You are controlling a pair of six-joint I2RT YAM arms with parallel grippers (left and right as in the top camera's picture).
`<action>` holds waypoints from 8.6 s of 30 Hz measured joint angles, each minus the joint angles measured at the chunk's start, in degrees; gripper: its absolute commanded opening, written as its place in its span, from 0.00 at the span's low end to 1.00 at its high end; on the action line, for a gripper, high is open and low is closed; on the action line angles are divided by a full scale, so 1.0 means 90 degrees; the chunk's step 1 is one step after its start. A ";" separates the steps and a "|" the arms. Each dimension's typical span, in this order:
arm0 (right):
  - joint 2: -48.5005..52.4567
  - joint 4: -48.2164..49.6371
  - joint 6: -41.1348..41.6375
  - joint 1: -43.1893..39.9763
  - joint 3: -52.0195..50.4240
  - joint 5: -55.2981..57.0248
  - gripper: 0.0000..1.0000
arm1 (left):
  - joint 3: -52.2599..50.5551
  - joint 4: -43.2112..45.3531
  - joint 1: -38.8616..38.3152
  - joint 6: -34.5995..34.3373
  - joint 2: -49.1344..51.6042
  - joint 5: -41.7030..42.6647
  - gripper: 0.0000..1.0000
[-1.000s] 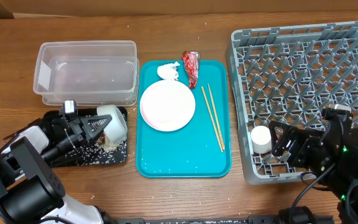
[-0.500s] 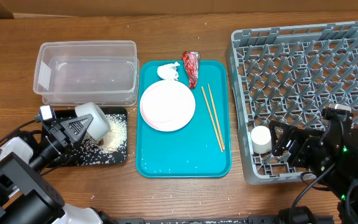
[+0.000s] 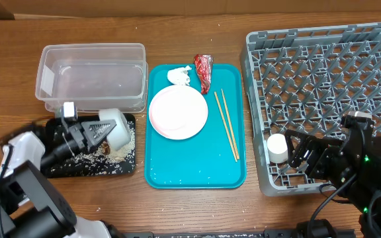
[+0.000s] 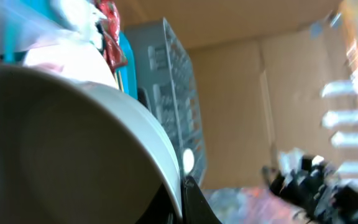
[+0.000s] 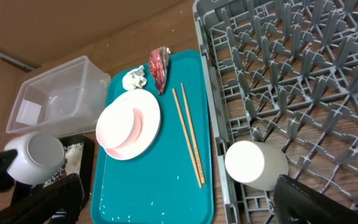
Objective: Sort waste into correct bins and load items into the dishwasher
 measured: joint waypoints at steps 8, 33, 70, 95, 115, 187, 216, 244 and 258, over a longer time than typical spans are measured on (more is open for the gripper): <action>0.0000 -0.0005 0.0002 -0.0002 0.0000 -0.0002 1.00 | 0.2161 0.1100 -0.2633 -0.1987 -0.0979 -0.3126 0.04; 0.0000 -0.0257 0.0002 -0.0002 0.0000 -0.0046 1.00 | 0.2382 0.1860 -0.7393 -0.5999 -0.0906 -0.7953 0.04; 0.0000 -0.0340 0.0005 0.0000 0.0000 -0.0049 1.00 | 0.3568 0.3393 -0.7351 -0.6016 0.0794 -0.9498 0.71; 0.0000 -0.0600 0.0002 0.0000 0.0000 -0.0049 1.00 | 0.4940 0.4464 -0.6543 -0.5819 0.4095 -0.8728 0.04; 0.0000 -0.0668 0.0002 0.0000 0.0000 -0.0051 1.00 | 0.6103 -0.0070 -0.4522 -0.6900 0.1477 -1.0054 0.04; 0.0000 -0.0903 0.0000 0.0000 0.0000 -0.0049 1.00 | 0.7281 -0.2348 -0.4959 -0.5712 0.0738 -1.0217 0.53; 0.0000 -0.0901 0.0002 -0.0002 0.0000 -0.0046 1.00 | 0.6703 -0.1321 -0.6703 -0.4498 -0.1712 -0.9845 1.00; 0.0000 -0.0903 0.0002 0.0000 0.0000 -0.0049 1.00 | -0.2030 0.3509 -0.4563 -0.3852 -0.9037 -0.9389 1.00; 0.0000 -0.0903 0.0002 0.0000 0.0000 -0.0049 1.00 | -0.4646 0.4634 -0.4529 -0.4226 -1.0520 -0.9207 1.00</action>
